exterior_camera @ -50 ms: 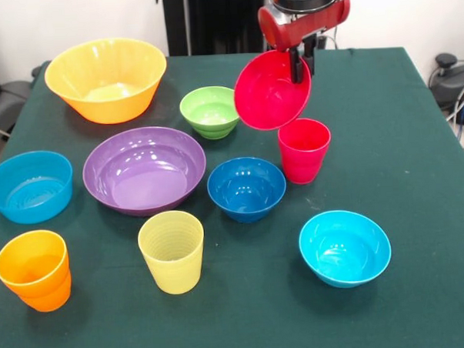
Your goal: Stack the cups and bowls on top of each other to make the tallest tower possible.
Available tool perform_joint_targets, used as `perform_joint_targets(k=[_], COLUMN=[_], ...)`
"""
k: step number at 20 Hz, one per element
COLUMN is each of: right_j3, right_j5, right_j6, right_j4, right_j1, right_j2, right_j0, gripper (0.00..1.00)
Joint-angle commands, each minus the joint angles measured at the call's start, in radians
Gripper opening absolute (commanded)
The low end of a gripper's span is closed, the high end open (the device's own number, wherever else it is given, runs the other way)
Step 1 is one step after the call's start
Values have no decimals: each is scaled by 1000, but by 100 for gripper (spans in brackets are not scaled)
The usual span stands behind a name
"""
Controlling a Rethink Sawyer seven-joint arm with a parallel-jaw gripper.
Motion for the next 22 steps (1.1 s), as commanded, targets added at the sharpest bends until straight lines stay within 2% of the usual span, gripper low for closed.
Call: perform_joint_targets(k=[1, 22], right_j3=[15, 33], right_j5=[-74, -122], right_j6=[-35, -11], right_j4=[-62, -74], right_j1=[71, 74], right_j2=[-3, -21], right_j0=[22, 42], gripper=[0, 0])
